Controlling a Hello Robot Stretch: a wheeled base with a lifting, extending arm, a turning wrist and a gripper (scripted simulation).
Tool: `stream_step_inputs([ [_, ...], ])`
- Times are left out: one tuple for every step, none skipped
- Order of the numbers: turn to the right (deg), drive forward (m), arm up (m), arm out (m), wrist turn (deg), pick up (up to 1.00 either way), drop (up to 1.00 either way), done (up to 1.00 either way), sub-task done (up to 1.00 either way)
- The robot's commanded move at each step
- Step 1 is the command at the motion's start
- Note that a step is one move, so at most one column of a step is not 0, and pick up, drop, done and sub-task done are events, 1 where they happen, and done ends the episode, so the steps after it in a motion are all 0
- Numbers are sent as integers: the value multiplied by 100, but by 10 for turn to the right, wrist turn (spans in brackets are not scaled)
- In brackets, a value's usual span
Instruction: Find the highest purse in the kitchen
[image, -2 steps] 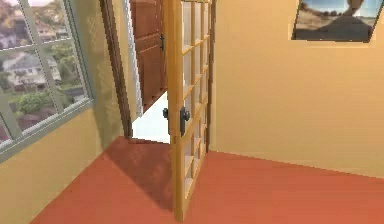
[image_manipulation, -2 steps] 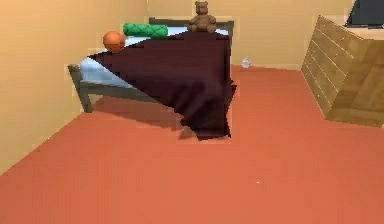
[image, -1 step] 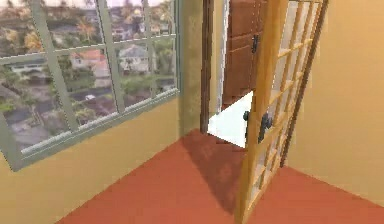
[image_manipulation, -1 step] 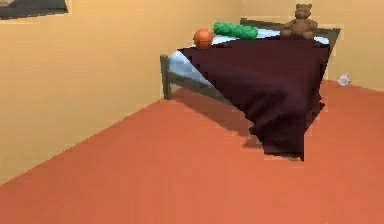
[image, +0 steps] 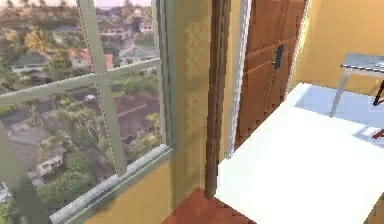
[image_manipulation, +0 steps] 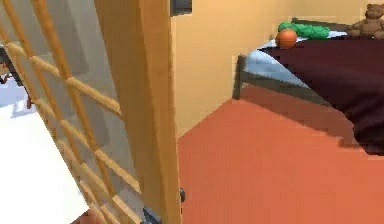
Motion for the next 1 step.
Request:
stream_step_inputs([
  [-210,0,0,0,0,0,0,0,0],
])
